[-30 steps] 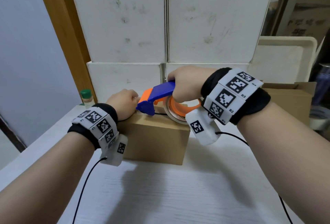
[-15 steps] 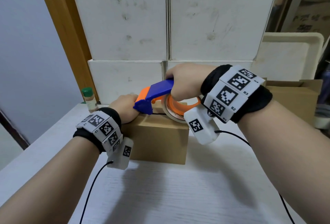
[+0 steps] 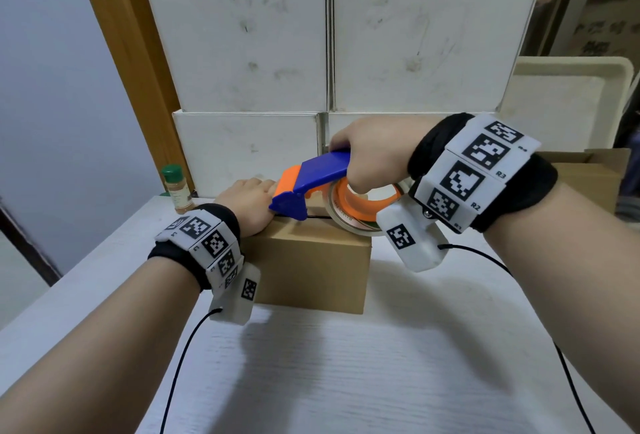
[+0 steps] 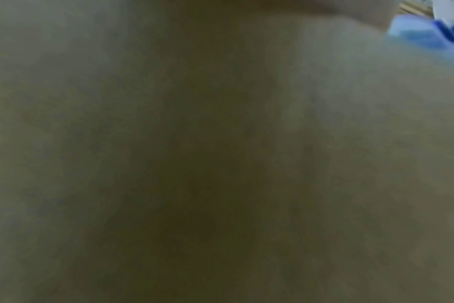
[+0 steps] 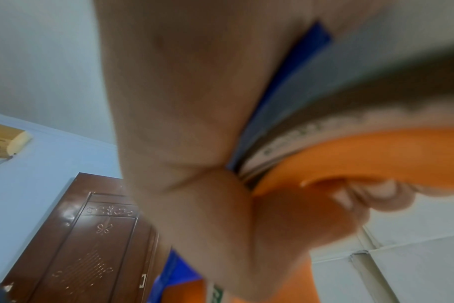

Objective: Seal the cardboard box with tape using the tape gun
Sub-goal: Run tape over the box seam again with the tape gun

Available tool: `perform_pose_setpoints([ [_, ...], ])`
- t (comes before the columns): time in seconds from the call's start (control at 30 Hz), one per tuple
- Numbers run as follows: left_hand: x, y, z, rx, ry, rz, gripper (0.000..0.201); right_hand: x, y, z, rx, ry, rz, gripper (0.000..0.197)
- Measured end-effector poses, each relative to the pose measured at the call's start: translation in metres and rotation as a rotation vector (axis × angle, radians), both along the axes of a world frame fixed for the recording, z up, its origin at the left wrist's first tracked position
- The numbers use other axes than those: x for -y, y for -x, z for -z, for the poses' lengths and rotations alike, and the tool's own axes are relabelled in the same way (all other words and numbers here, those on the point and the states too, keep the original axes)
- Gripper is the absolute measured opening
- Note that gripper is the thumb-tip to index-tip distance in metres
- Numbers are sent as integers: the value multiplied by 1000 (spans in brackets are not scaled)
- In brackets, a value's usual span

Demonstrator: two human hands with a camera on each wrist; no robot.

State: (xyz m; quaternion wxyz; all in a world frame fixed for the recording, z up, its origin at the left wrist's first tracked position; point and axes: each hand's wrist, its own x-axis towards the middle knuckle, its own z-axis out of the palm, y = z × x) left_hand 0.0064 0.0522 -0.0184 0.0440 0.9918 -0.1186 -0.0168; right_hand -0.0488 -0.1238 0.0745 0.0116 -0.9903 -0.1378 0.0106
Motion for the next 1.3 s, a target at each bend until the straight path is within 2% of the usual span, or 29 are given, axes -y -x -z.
perform_pose_setpoints([
  [0.6,-5,-11,7,-47,-31,-57,44,-1,1,-3,-32,55,27,36],
  [0.67,-5,-12,9,-54,-51,-29,49,7,4,-5,-46,69,54,36],
  [0.77,-6,-21,15,-68,-102,-14,72,20,7,-4,-58,84,93,35],
  [1.03,-5,-20,16,-39,-59,-55,49,25,4,-2,-18,74,69,32],
  [1.3,-3,-20,15,-49,-86,-48,46,28,5,6,-54,53,83,35],
])
